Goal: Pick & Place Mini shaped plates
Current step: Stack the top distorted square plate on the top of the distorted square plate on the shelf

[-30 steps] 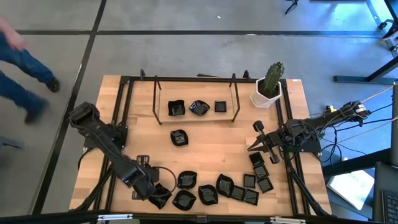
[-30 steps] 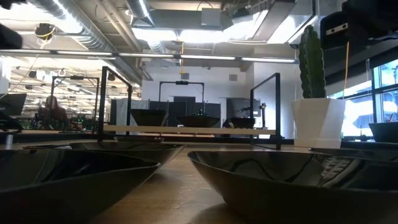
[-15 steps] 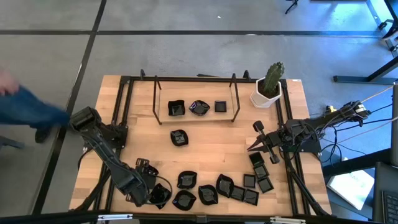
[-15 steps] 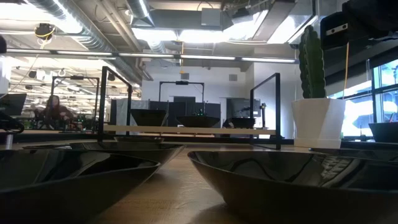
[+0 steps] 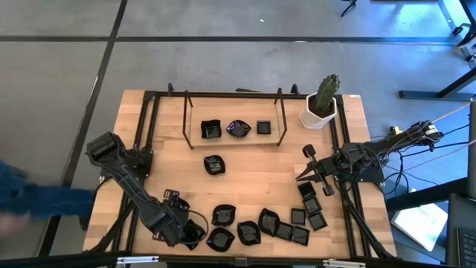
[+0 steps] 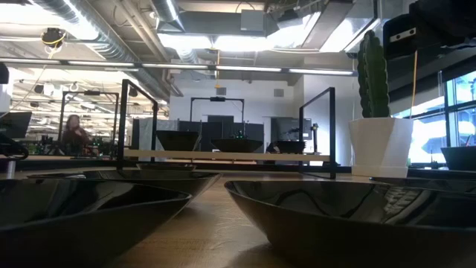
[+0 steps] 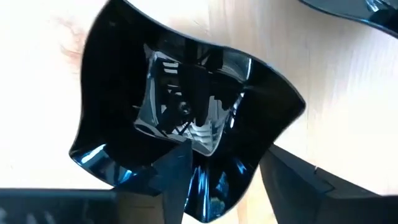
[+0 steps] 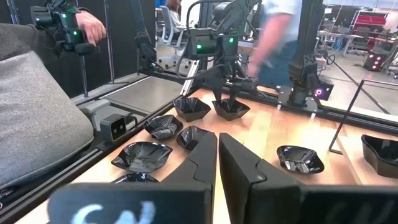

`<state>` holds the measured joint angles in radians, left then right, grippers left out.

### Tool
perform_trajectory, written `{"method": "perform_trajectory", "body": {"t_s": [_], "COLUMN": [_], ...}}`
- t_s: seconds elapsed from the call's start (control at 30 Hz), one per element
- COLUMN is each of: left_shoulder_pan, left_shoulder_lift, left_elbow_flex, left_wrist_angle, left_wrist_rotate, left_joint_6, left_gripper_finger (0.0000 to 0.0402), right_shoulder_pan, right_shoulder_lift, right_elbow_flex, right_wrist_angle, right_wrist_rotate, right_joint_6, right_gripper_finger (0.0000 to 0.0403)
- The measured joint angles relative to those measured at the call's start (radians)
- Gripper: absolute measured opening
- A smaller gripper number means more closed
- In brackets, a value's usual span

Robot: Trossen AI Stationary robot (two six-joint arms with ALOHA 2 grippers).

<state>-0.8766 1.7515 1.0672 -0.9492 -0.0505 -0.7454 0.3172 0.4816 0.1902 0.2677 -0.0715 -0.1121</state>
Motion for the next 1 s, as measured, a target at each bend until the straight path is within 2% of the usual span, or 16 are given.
{"method": "perform_trajectory", "body": {"t_s": [0.17, 0.43, 0.67, 0.83, 1.0], "left_shoulder_pan": [0.007, 0.009, 0.008, 0.017, 0.038], "left_shoulder_lift": [0.0, -0.002, -0.02, -0.062, -0.113], "left_elbow_flex": [0.0, 0.0, 0.01, 0.095, 0.211], "left_wrist_angle": [0.0, -0.007, -0.108, -0.242, -0.283], "left_wrist_rotate": [0.017, 0.031, 0.01, -0.11, -0.274], "left_joint_6": [0.026, 0.009, -0.051, -0.037, -0.036], "left_gripper_finger": [0.0127, 0.001, 0.0003, 0.0003, 0.0002], "right_shoulder_pan": [0.0, 0.0, 0.0, 0.0, 0.0], "right_shoulder_lift": [0.0, 0.0, 0.0, 0.0, 0.0], "right_elbow_flex": [0.0, 0.0, 0.0, 0.0, 0.0], "right_wrist_angle": [-0.002, -0.005, -0.004, -0.004, -0.003], "right_wrist_rotate": [0.0, 0.0, 0.0, 0.0, 0.0], "right_joint_6": [0.0, 0.0, -0.004, -0.004, -0.013], "right_gripper_finger": [0.0021, 0.0021, 0.0021, 0.0021, 0.0021]}}
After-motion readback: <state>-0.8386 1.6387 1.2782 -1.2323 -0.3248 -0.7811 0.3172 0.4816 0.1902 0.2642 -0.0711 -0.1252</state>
